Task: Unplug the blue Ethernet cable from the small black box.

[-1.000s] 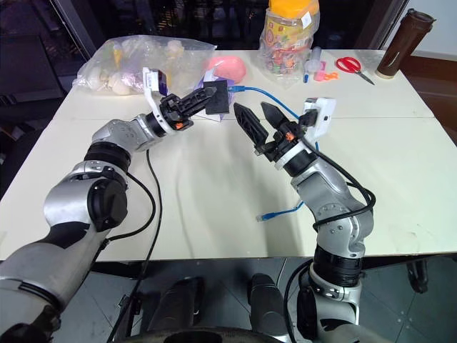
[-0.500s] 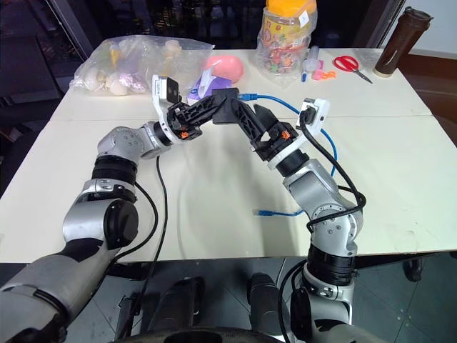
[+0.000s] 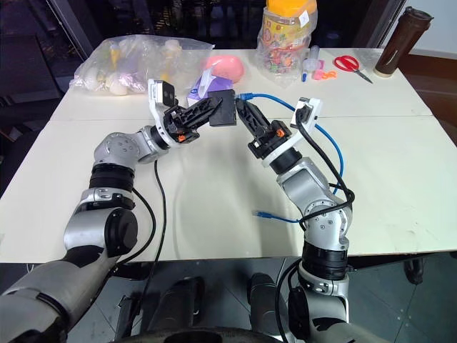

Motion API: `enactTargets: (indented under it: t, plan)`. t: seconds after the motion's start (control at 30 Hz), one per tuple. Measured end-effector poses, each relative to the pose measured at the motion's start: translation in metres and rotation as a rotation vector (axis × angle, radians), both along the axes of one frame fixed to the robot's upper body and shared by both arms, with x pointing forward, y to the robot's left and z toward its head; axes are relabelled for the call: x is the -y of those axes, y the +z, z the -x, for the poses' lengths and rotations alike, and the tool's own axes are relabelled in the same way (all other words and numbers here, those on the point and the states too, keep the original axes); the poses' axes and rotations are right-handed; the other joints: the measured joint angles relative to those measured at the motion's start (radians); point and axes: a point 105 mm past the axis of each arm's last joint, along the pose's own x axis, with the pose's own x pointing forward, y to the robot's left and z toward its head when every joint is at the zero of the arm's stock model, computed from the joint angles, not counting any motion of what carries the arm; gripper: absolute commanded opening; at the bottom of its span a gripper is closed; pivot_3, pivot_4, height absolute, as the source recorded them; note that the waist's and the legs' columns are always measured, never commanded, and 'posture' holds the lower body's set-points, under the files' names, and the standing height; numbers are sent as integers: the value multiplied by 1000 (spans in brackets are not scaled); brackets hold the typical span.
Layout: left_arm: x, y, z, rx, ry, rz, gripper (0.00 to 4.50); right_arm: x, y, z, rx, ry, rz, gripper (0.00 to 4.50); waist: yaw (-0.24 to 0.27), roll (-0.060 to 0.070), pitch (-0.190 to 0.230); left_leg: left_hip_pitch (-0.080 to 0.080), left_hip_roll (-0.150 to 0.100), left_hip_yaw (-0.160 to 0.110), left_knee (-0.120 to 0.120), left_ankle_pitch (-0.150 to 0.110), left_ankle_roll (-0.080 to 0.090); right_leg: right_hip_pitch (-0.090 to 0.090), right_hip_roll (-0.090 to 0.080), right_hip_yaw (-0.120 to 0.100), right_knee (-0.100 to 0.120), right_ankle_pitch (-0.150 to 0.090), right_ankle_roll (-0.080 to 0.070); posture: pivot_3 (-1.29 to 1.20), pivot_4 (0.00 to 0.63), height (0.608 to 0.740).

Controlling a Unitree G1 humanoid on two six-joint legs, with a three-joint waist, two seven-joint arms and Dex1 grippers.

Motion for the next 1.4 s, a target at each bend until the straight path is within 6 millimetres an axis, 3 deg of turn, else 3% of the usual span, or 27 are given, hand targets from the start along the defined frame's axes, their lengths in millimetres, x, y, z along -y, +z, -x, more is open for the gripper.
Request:
enactTargets:
  t: [0.17, 0.3, 0.47, 0.9, 0.97, 1.03, 1.2, 1.23, 1.4]
  plan:
    - [-2, 0, -3, -2, 22, -1, 484, -1, -2, -3, -22, 11, -46, 39, 0, 0, 0, 0, 0, 0, 0, 0, 0, 0, 0, 0, 0, 0, 0, 0, 150, 739]
    - [-2, 0, -5, -8, 40, -1, 484, -2, -1, -4, -22, 11, -45, 1707, 0, 0, 0, 0, 0, 0, 0, 0, 0, 0, 0, 0, 0, 0, 0, 0, 150, 739]
    - [-3, -2, -7, -14, 56, -6, 484, -2, -2, -4, -23, 13, -41, 4356, 0, 0, 0, 0, 0, 0, 0, 0, 0, 0, 0, 0, -1, 0, 0, 0, 150, 739]
    - [-2, -3, -5, -30, 34, 14, 484, 2, -2, -10, -22, -16, -65, 4356, 0, 0, 0, 0, 0, 0, -1, 0, 0, 0, 0, 0, -1, 0, 0, 0, 150, 739]
    - [-1, -3, -3, -28, 29, 11, 484, 2, -2, -11, -24, -17, -68, 3845, 0, 0, 0, 0, 0, 0, -1, 0, 0, 0, 0, 0, -1, 0, 0, 0, 150, 739]
    - [-1, -4, -2, -29, 22, 8, 484, 2, -3, -12, -29, -18, -70, 3064, 0, 0, 0, 0, 0, 0, -1, 0, 0, 0, 0, 0, -1, 0, 0, 0, 150, 739]
    - [0, -7, -1, -36, 22, 3, 484, 0, -4, -13, -31, -13, -75, 349, 0, 0, 0, 0, 0, 0, -1, 0, 0, 0, 0, 0, -1, 0, 0, 0, 150, 739]
    - [-1, -8, -1, -41, 26, 1, 484, -1, -3, -13, -23, -5, -78, 36, 0, 0, 0, 0, 0, 0, -1, 0, 0, 0, 0, 0, -1, 0, 0, 0, 150, 739]
    - [-1, -8, -2, -42, 32, 1, 484, -2, -3, -13, -24, -3, -77, 36, 0, 0, 0, 0, 0, 0, -1, 0, 0, 0, 0, 0, -1, 0, 0, 0, 150, 739]
